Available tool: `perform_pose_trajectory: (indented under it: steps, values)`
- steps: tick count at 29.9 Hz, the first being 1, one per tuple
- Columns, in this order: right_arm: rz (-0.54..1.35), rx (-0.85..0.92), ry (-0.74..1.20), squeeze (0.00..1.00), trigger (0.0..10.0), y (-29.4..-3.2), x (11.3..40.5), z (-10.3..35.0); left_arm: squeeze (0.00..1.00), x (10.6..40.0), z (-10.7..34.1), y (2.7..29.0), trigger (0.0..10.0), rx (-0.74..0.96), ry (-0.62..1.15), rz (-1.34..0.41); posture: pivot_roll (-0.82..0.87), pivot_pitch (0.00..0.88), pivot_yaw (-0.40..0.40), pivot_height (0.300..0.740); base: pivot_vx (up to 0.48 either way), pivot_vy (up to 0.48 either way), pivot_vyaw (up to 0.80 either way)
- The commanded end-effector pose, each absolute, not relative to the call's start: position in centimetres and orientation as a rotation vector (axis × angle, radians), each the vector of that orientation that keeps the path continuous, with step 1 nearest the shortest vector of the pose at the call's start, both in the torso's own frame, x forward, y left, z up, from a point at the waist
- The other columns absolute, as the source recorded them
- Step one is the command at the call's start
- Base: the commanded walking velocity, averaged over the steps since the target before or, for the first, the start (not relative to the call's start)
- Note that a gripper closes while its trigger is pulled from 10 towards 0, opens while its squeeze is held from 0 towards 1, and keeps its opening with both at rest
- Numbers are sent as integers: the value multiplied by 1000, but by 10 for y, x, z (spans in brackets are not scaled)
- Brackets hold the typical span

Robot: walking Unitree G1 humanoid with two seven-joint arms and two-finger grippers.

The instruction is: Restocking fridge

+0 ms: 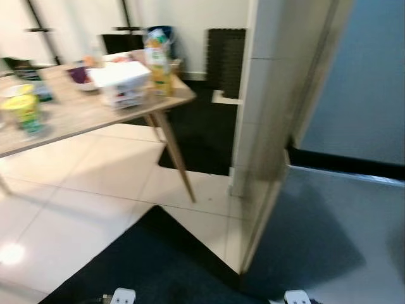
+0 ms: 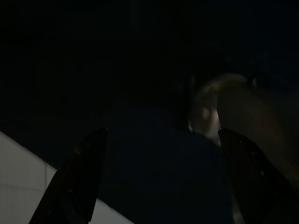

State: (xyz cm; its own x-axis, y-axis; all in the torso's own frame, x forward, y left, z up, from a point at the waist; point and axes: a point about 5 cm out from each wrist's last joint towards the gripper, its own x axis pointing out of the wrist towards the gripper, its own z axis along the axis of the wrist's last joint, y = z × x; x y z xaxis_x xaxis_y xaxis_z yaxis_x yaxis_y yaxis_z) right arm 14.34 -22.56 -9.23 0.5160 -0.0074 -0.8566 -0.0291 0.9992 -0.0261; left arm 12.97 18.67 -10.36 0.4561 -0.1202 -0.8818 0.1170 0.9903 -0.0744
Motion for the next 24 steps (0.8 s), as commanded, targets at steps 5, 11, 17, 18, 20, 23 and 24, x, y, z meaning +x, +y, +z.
perform_pose_trajectory:
  steps: [5, 11, 17, 18, 20, 23, 24]
  values:
    - [35, -39, 1049, 0, 10000, -220, 136, -96, 0, 132, -102, 194, 10000, -39, 1074, -94, -26, 66, 8, 740, 0, 0, 764]
    - [33, -41, 1056, 0, 10000, -221, 134, -97, 0, 134, -102, 185, 10000, -48, 1067, -119, -16, 67, 2, 740, 0, 0, 769]
    - [38, -42, 1059, 0, 10000, -220, 133, -97, 0, 132, -103, 182, 10000, -26, 1082, -146, -27, 67, -6, 740, 0, 0, 765]
    - [38, -42, 1059, 0, 10000, -220, 133, -97, 0, 132, -103, 182, 10000, -26, 1082, -146, -27, 67, -6, 740, 0, 0, 763]
    - [40, -44, 1058, 0, 10000, -221, 133, -97, 0, 132, -104, 181, 10000, -34, 1082, -138, -27, 68, -5, 740, 0, 0, 763]
    - [42, -47, 1061, 0, 10000, -222, 132, -97, 0, 132, -104, 180, 10000, -41, 1083, -138, -25, 66, -6, 740, 0, 0, 765]
    - [42, -47, 1061, 0, 10000, -222, 132, -97, 0, 132, -104, 180, 10000, -41, 1083, -138, -25, 66, -6, 740, 0, 0, 763]
